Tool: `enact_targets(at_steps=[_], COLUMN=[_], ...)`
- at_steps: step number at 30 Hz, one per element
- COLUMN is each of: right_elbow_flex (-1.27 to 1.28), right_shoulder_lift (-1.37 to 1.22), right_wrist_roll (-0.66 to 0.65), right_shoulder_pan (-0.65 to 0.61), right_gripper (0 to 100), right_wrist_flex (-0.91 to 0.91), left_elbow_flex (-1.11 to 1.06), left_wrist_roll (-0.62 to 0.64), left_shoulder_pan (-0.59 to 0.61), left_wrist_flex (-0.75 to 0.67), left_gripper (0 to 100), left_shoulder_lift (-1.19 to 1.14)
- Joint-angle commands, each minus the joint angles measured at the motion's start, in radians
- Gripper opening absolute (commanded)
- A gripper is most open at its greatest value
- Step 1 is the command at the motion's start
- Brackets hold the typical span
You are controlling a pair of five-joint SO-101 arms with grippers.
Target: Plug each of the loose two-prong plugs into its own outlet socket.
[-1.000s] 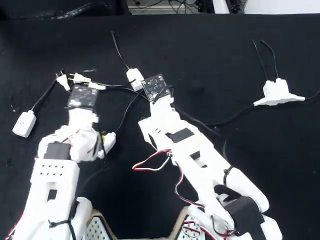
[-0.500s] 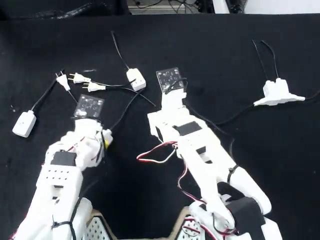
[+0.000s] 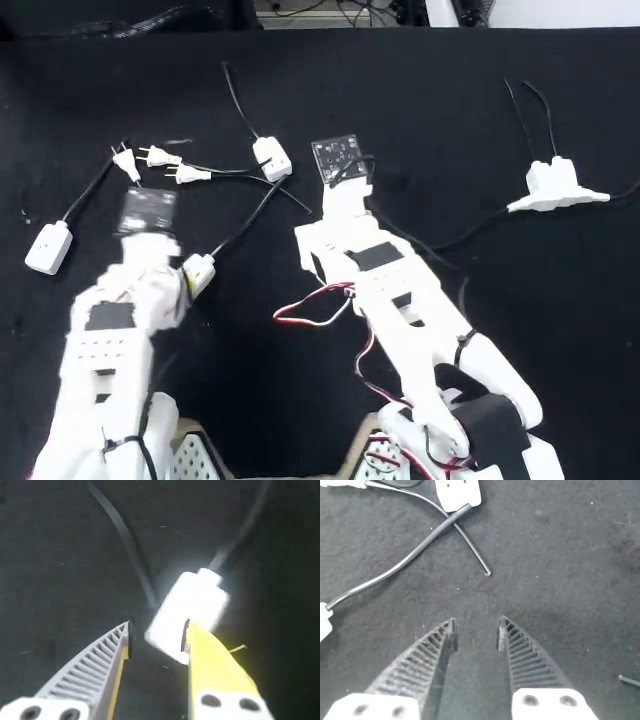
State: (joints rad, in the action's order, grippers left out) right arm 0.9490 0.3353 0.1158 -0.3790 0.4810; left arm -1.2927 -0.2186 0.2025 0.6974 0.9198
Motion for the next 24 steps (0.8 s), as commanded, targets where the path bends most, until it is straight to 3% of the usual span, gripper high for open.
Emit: enact_targets(at_steps=[1, 12, 21, 24], right_elbow_flex=[-0.058, -0.056, -0.056, -0.056], right_shoulder_lift=[0.039, 0.038, 0.038, 0.038], right_wrist_roll=[0.008, 0.008, 0.008, 0.008], right_shoulder_pan=[0.015, 0.015, 0.015, 0.014], right_gripper=[12.4, 12.4, 12.4, 12.4], right_wrist_flex=[0.009, 0.009, 0.009, 0.009], left_elbow_flex=[0.09, 0.097, 0.317, 0.372], left_wrist_roll=[0.064, 0.098, 0.103, 0.16], left_shoulder_pan=[0.111, 0.136, 0.143, 0.14], left_wrist_flex=[-0.026, -0.041, -0.04, -0.04], left_gripper=[19, 19, 19, 19], left_shoulder_lift=[0.006, -0.038, -0.479, -0.563])
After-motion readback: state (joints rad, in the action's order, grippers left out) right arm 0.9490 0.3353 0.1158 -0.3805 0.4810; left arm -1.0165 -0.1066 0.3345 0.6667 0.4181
